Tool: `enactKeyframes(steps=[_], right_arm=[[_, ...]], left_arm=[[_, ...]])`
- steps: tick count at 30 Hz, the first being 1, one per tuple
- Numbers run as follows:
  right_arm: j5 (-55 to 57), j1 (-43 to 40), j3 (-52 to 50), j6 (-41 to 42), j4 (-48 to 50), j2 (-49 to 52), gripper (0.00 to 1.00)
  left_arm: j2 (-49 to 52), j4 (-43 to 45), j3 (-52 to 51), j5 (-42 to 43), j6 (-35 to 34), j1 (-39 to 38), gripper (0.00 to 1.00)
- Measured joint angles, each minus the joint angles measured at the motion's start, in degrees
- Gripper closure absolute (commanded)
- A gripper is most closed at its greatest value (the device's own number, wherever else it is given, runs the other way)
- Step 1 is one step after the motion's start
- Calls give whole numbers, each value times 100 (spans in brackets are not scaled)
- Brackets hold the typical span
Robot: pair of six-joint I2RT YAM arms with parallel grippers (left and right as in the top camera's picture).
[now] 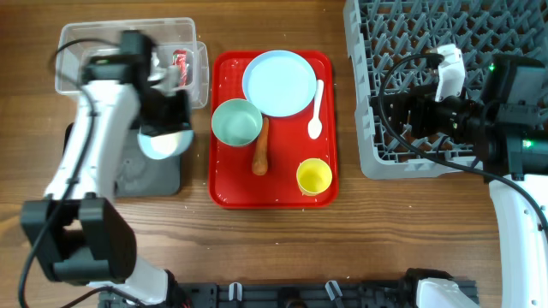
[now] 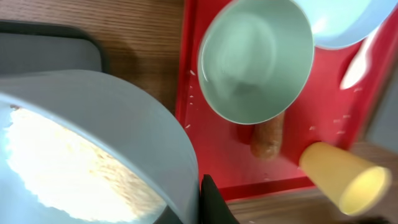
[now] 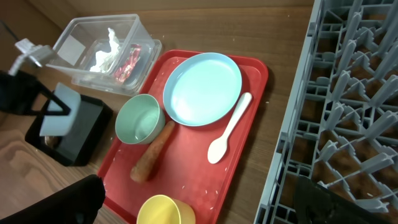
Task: Sort waste into correct bins and load items into the dishwasher rack
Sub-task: 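Tip the blue bowl over the black tray to pour out the rice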
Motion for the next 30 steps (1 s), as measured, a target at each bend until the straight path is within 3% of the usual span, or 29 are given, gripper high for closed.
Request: enactKeyframes(steps=[8,18,30], right_arm=[[0,0,0,85,0,0,0],[0,0,0,131,-2,0,0],[0,0,0,131,-42,0,0]], left_arm=[[0,188,-841,2236,1416,1915,96],[0,922,-2024,4500,2216,3414,96],[0,804,-2190,6391,2430,4083,96]])
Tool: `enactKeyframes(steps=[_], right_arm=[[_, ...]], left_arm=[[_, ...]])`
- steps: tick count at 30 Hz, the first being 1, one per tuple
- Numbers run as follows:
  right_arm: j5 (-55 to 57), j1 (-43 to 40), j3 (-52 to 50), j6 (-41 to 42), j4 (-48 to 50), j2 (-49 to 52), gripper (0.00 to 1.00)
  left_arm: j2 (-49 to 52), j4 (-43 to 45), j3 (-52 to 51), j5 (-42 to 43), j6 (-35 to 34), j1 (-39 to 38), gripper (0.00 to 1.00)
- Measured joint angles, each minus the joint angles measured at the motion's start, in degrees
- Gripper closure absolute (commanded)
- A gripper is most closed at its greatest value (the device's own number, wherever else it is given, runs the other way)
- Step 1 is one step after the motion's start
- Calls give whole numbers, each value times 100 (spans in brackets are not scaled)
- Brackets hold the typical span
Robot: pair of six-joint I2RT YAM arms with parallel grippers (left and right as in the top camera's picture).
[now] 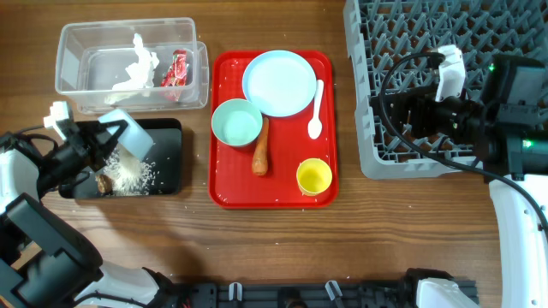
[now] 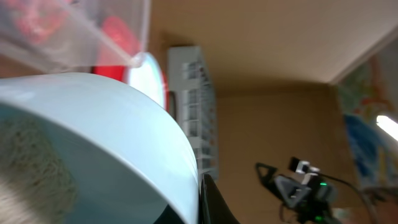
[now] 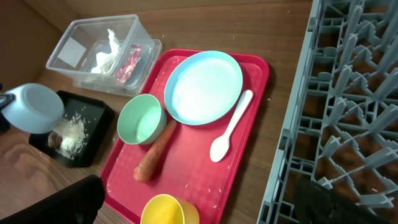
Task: Sort waste into correct bins and load items into the dishwasher rack
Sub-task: 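Tip the blue bowl over the black tray to pour out the rice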
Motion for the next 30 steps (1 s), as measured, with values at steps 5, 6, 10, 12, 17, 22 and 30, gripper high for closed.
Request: enactKeyframes(steps=[5,6,10,12,17,22,30], right_arm=[[0,0,0,0,-9,0,0],[0,0,0,0,-7,0,0],[0,0,0,0,-13,0,0],[0,0,0,0,-31,0,0],[0,0,0,0,-46,0,0],[0,0,0,0,-76,0,0],[0,0,0,0,-87,0,0]], left_arm=[[0,-68,0,420,-31,0,96],[0,-120,0,479,-42,0,96],[0,-236,0,568,-72,0,96],[0,-245,0,605,-122,0,96],[0,-249,0,647,-173,0,96],[0,-249,0,647,-197,0,96],[0,-249,0,647,-286,0,96]])
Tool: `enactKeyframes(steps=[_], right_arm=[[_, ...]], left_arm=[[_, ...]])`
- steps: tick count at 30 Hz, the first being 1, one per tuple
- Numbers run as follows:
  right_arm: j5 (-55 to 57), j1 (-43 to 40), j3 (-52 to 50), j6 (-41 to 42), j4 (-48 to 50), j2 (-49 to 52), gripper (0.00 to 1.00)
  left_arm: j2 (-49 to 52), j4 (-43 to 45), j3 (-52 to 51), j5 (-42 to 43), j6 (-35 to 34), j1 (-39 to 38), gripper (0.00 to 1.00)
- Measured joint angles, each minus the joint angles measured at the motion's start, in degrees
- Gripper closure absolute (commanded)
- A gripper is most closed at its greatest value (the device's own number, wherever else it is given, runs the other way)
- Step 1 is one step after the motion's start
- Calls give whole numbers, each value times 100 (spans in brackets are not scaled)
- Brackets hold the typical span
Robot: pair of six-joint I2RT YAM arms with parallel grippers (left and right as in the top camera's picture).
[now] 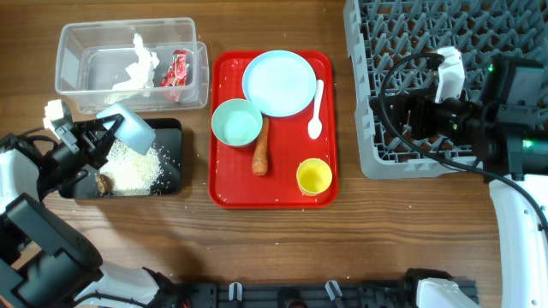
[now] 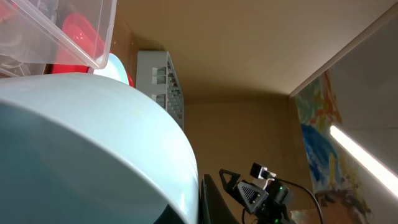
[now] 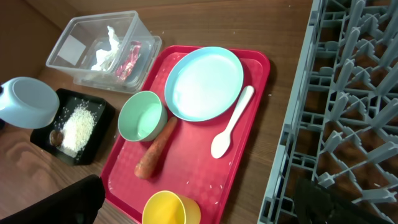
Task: Sort waste into correct bins and load items into the dishwasher rack
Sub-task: 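Tip the blue bowl over the black tray to pour out the rice, then set the blue bowl back on the red tray and grasp the yellow cup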
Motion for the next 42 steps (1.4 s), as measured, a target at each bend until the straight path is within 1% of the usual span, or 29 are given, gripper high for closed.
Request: enactKeyframes(steps=[5,7,9,13,16,18,21,24,32,38,41,42], right_arm=[[13,0,0,0,-2,0,0],[116,0,0,-2,0,0,0],[173,0,0,0,-2,0,0],[245,0,0,0,0,0,0],[262,0,0,0,0,0,0],[267,0,0,0,0,0,0],[280,0,0,0,-7,0,0],[280,0,0,0,-20,0,0],[282,0,0,0,-24,0,0],[280,0,0,0,-24,0,0],[280,0,0,0,-24,0,0],[280,0,0,0,-24,0,0]], left_arm=[[0,2,0,0,-13,-57,96],[-15,4,0,-11,85,-293,96],[-94,72,0,-216,258,-564,96],[-481,219,0,-1268,527,-1786,96],[-546,409,0,-1967,485,-2601,96],[-546,678,0,-2522,286,-3178,96],[-546,997,0,-3545,-201,-4085,96],[-546,1062,0,-4428,-699,-4719,96],[-546,1088,0,-6520,-1915,-6100,96],[-529,1255,0,-7296,-2330,-6944,95],[-431,1285,0,-7523,-2437,-7154,89],[-372,1287,0,-7580,-2472,-7211,85]])
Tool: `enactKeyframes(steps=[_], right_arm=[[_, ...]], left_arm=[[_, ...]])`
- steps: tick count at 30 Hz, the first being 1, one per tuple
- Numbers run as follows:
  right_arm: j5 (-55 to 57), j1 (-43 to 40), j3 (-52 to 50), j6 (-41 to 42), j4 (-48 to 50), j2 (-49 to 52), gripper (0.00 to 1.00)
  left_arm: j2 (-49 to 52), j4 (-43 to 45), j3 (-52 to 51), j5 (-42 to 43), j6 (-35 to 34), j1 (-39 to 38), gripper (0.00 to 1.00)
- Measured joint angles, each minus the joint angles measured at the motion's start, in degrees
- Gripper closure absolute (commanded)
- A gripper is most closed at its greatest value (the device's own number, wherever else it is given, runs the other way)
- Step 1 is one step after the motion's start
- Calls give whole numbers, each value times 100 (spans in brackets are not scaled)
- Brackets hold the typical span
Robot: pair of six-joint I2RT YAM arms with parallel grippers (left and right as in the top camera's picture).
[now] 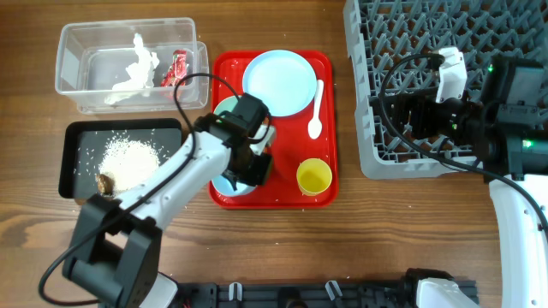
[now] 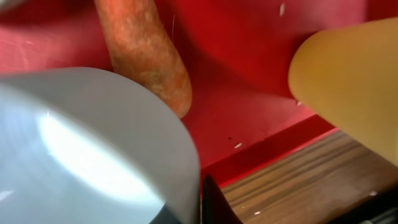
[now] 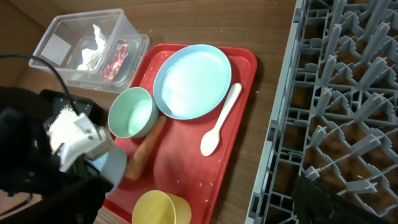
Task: Sort waste into correct bins and load items into the dishwasher rack
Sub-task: 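Set the blue bowl back on the red tray and grasp the yellow cup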
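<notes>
My left gripper (image 1: 246, 169) is shut on the rim of a pale blue bowl (image 2: 81, 149), which is empty and sits low over the front left of the red tray (image 1: 321, 198). Right beside the bowl lie the carrot (image 2: 146, 62) and the yellow cup (image 2: 348, 81). On the tray are also a green bowl (image 3: 132, 112), a blue plate (image 1: 278, 83) and a white spoon (image 1: 316, 109). My right gripper (image 3: 199, 210) stands open at the left edge of the grey dishwasher rack (image 1: 428, 51), holding nothing.
A black bin (image 1: 73, 145) with rice and a brown scrap lies left of the tray. Behind it stands a clear bin (image 1: 77, 38) holding crumpled paper and a red wrapper. Stray rice grains dot the tray.
My left gripper, which held the bowl tilted over the black bin at the far left, now holds it empty over the tray's front left by the carrot. The right arm has barely moved.
The bowl held rice above the black bin. It was then tipped at the bin's left end, and rice lay in the bin. The heap had grown a moment later. Now the emptied bowl is over the red tray.
</notes>
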Motion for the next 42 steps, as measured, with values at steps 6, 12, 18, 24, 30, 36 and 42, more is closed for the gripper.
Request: enactKeyframes(steps=[6,12,18,24,30,36,42], right_arm=[[2,0,0,0,0,0,0],[2,0,0,0,0,0,0],[0,0,0,0,2,0,0],[2,0,0,0,2,0,0],[2,0,0,0,2,0,0],[2,0,0,0,2,0,0],[2,0,0,0,-2,0,0]], left_arm=[[260,-55,0,-164,-103,-81,55],[269,-24,2,-221,-136,-81,43],[299,-459,446,-238,-129,-81,30],[306,-1154,1827,-476,-118,-81,25],[308,-1204,2181,-590,-114,-87,21],[529,-614,2192,-369,81,-339,16],[1233,-433,2199,-240,208,-704,20]])
